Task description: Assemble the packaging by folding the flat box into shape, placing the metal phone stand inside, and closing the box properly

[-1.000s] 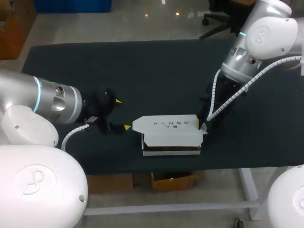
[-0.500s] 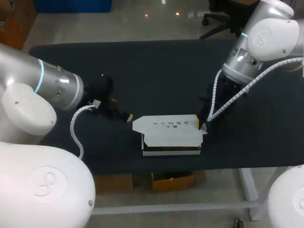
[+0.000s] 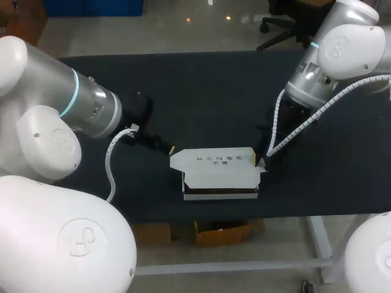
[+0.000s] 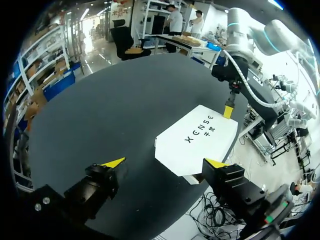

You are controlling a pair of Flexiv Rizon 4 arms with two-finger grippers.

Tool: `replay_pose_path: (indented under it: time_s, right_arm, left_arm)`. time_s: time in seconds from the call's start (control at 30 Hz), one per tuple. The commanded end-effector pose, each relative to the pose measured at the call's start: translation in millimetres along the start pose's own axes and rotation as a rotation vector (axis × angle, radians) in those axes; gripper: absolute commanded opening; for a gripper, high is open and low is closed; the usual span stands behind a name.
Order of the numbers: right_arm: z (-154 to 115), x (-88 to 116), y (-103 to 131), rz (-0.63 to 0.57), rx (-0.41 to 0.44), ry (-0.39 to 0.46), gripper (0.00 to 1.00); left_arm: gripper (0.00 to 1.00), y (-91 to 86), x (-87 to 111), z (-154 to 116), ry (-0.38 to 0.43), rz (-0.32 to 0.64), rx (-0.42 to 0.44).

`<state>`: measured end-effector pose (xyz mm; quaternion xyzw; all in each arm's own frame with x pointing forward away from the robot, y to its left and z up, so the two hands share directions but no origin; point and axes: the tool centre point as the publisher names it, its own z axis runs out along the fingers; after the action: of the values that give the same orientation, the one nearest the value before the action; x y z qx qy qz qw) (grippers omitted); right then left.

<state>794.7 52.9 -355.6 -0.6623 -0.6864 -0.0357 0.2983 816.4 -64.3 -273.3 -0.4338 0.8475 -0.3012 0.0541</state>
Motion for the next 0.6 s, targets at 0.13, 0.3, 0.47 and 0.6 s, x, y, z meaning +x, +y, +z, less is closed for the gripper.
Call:
replay_pose_path:
  time_s: [0.13, 0.3, 0.47, 0.6]
  right_arm:
    - [2.6, -2.5, -2.5, 0.005, -0.003, 0.000, 0.33]
    - [2.8, -2.7, -2.4, 0.005, -0.004, -0.001, 0.33]
    - [4.2, -2.9, -2.2, 0.005, -0.004, -0.001, 0.32]
    - [4.8, -3.1, -2.4, 0.006, -0.003, -0.001, 0.32]
  left_arm:
    - [1.00, -2.5, 11.2, 10.2, -0.023, -0.220, -0.154]
    - [1.00, 0.8, 20.7, 15.8, -0.055, -0.396, -0.156]
    - [1.00, 4.3, 21.7, 16.0, -0.038, -0.543, -0.137]
    - [1.00, 4.5, 15.8, 13.9, 0.003, -0.595, -0.122]
